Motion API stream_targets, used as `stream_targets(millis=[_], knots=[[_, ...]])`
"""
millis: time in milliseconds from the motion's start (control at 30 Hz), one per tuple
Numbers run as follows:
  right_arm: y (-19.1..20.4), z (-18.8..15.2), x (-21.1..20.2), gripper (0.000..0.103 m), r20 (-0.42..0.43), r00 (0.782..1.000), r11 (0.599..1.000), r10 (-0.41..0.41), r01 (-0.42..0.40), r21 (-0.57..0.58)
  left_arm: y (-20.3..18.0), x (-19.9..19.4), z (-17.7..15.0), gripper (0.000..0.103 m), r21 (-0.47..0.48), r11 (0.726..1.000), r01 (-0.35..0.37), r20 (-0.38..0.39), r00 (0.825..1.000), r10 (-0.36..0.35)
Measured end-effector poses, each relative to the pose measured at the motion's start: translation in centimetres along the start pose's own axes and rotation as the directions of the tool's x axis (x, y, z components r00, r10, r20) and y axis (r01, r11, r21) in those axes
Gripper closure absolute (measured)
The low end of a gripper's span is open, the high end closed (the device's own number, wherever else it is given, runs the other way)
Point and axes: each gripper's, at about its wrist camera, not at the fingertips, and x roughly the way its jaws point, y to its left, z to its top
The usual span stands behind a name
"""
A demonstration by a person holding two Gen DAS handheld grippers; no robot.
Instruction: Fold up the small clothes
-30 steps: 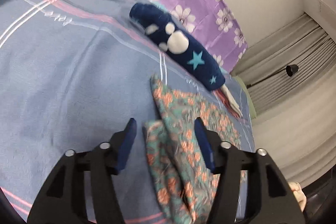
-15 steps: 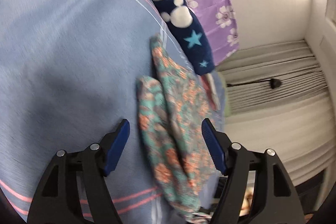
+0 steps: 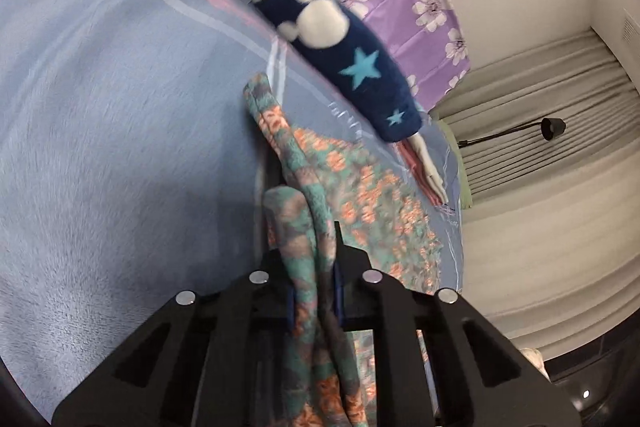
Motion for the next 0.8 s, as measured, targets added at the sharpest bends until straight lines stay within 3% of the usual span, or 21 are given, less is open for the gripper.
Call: stream_targets(millis=[300,467,600,800], knots=[[-4.8,1.1,-5.9,0.098,0.097,0.995,0.992,-0.025,0.013,0.129,-8.3,0.5,1.1,0.091,0.156,0.987,-0.049,0.018,0.999,0.047],[-9.2,-0.3,-9.6,0.098,0.137,0.985,0.977,-0.109,0.081,0.197,-13.5,3.2,0.4,0.091,0.216,0.975,-0.058,0.021,0.998,0.055],[-13.5,-2.3,-12.5,0.098,0.158,0.978,0.947,-0.138,0.084,0.309,-17.9,6.7,-0.9,0.091,0.253,0.965,-0.061,0.002,0.998,0.063],[-21.3,-8.1,-15.7,0.098,0.151,0.979,0.852,-0.133,0.035,0.522,-23.8,13.6,-3.8,0.091,0.349,0.933,-0.091,-0.058,0.991,0.118]])
